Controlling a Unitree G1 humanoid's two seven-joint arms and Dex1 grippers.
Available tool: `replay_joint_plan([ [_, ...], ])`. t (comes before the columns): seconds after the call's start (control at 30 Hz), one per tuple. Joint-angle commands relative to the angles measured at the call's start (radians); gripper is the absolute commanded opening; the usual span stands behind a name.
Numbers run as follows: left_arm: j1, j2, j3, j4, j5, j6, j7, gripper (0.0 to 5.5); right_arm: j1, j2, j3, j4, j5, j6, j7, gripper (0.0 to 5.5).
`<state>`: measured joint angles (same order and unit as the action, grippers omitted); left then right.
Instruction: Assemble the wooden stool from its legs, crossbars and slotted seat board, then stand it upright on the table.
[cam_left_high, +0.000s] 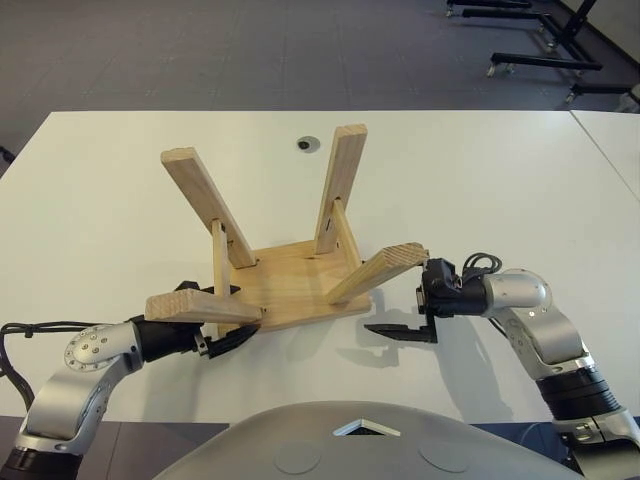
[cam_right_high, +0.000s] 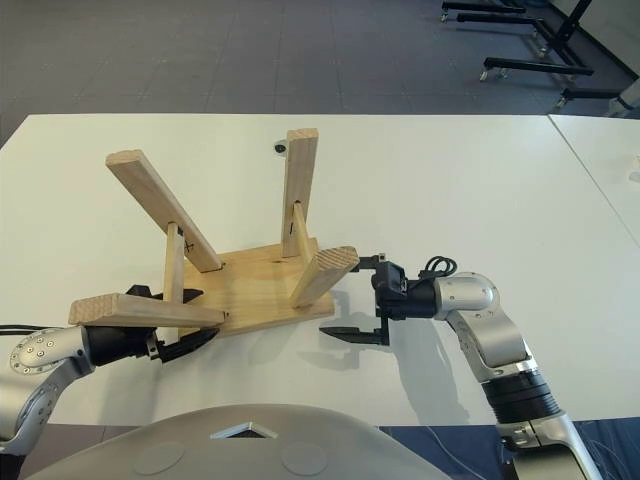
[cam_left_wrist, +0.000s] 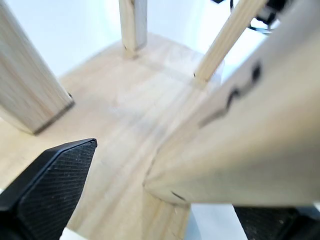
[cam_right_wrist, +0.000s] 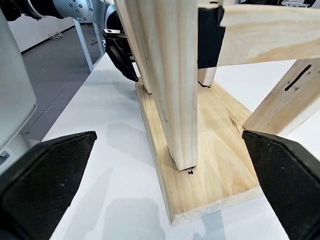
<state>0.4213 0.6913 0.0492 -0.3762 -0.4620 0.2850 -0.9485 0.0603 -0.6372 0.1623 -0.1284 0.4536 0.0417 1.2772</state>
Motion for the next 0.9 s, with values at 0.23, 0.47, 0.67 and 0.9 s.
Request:
replay_joint_plan([
  [0.23,0.034,-0.064,0.229,-0.067,-0.136,-0.006,0.076,4.35,-0.043,0.099,-0.154,-0.14,-0.014,0.275,-0.491,5.37],
  [0.47,-0.047,-0.056,0.169,-0.052,-0.105,0.01,0.078,4.35,-0.027,0.1,-0.108,-0.189,-0.095,0.23,-0.509,5.37],
  [0.67,-0.028,-0.049,0.151,-0.08,-0.108,0.027,0.077,4.35,0.122,0.013,-0.029,-0.23,-0.205,0.166,-0.449,5.37],
  [0.9,-0.084,0.026,0.168,-0.039,-0.122,0.08,0.016,4.35,0.135,0.031,0.012,-0.275,-0.181,0.173,-0.416,5.37],
])
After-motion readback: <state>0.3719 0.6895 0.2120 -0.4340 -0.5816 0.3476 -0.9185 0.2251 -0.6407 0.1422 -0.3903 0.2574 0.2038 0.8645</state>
